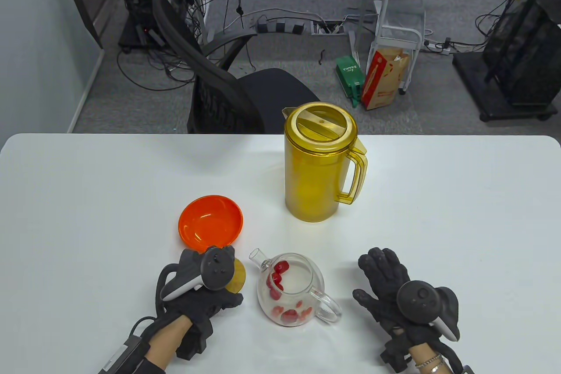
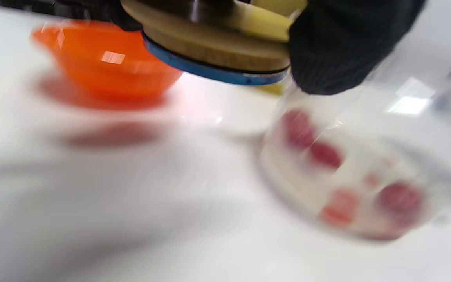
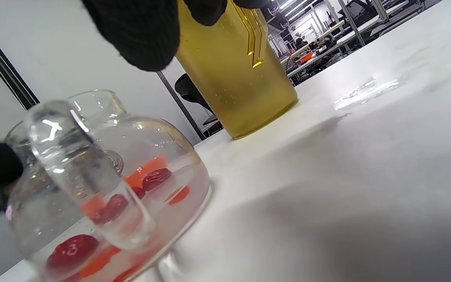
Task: Make wolfberry and red date tea
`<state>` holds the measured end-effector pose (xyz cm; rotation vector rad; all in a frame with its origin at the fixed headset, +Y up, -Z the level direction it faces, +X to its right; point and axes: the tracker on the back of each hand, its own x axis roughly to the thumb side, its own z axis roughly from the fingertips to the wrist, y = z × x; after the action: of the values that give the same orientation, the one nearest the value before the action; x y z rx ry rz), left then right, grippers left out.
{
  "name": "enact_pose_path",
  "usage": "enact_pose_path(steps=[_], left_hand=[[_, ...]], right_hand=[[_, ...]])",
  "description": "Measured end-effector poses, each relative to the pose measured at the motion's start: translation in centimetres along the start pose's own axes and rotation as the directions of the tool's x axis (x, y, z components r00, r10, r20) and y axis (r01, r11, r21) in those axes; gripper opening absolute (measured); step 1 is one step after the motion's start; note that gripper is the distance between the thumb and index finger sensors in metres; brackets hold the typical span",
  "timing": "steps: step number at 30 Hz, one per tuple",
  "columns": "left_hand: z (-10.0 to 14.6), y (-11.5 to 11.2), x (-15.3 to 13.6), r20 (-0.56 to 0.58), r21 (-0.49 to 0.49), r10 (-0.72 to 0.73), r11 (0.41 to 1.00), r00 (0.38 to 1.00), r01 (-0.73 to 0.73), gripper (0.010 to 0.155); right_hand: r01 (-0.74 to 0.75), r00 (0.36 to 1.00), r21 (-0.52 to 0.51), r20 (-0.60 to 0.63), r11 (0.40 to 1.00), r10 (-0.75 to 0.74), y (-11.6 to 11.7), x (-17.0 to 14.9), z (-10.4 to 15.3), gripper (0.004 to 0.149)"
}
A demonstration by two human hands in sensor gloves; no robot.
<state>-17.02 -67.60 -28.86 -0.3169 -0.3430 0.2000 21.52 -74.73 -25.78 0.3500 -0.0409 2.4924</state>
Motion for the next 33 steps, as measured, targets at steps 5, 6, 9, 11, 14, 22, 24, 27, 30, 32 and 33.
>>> enact_pose_path(steps=[5, 6, 9, 11, 14, 22, 24, 27, 30, 32, 33], left_hand=[[0.7, 4.8, 4.9, 0.124, 0.101, -0.004, 0.995, 0.992, -0.009, 0.099], [0.5, 5.2, 6.1, 0.155, 0.095, -0.011, 0.995, 0.988, -0.004, 0.099], [-0.9, 5.0, 8.7, 0.211, 0.049, -0.026, 0.999, 0.977, 0.016, 0.099], [-2.0, 4.1, 9.9, 0.231, -0.001, -0.038, 0.999, 0.972, 0.039, 0.099], [-3.4, 2.6, 10.8, 0.236, -0.057, -0.039, 0.997, 0.971, 0.054, 0.099], [-5.0, -0.1, 10.7, 0.228, -0.135, -0.085, 0.984, 0.97, 0.118, 0.098], [-5.2, -0.5, 10.7, 0.23, -0.149, -0.069, 0.983, 0.971, 0.105, 0.098], [-5.5, -0.9, 10.7, 0.224, -0.15, -0.084, 0.981, 0.971, 0.12, 0.097], [-5.5, -1.0, 10.5, 0.227, -0.149, -0.065, 0.984, 0.972, 0.1, 0.097], [-5.4, -1.0, 10.4, 0.229, -0.161, -0.054, 0.983, 0.972, 0.092, 0.096], [-5.3, -1.1, 10.4, 0.227, -0.167, -0.047, 0.982, 0.973, 0.086, 0.096]], right_hand=[[0.008, 1.0, 0.004, -0.006, 1.0, -0.008, 0.0, 0.0, 0.0, 0.075], [0.009, 1.0, 0.004, -0.007, 1.0, -0.009, 0.0, 0.0, 0.0, 0.075], [0.013, 1.0, 0.014, -0.01, 1.0, -0.013, 0.0, 0.0, 0.0, 0.075], [0.014, 1.0, 0.016, -0.009, 1.0, -0.014, 0.0, 0.1, 0.0, 0.075], [0.011, 1.0, 0.016, -0.004, 1.0, -0.011, 0.0, 0.1, 0.0, 0.075], [0.025, 1.0, 0.016, -0.003, 1.0, -0.025, 0.0, 0.1, 0.0, 0.075], [0.021, 1.0, 0.018, -0.001, 1.0, -0.021, 0.0, 0.1, 0.0, 0.075], [0.019, 1.0, 0.018, 0.0, 1.0, -0.019, 0.0, 0.1, 0.0, 0.075], [0.019, 1.0, 0.018, 0.001, 1.0, -0.019, -0.1, 0.1, 0.0, 0.075], [0.019, 1.0, 0.019, 0.003, 1.0, -0.02, -0.1, 0.1, 0.0, 0.075], [0.019, 1.0, 0.02, 0.003, 1.0, -0.019, -0.1, 0.1, 0.0, 0.075]])
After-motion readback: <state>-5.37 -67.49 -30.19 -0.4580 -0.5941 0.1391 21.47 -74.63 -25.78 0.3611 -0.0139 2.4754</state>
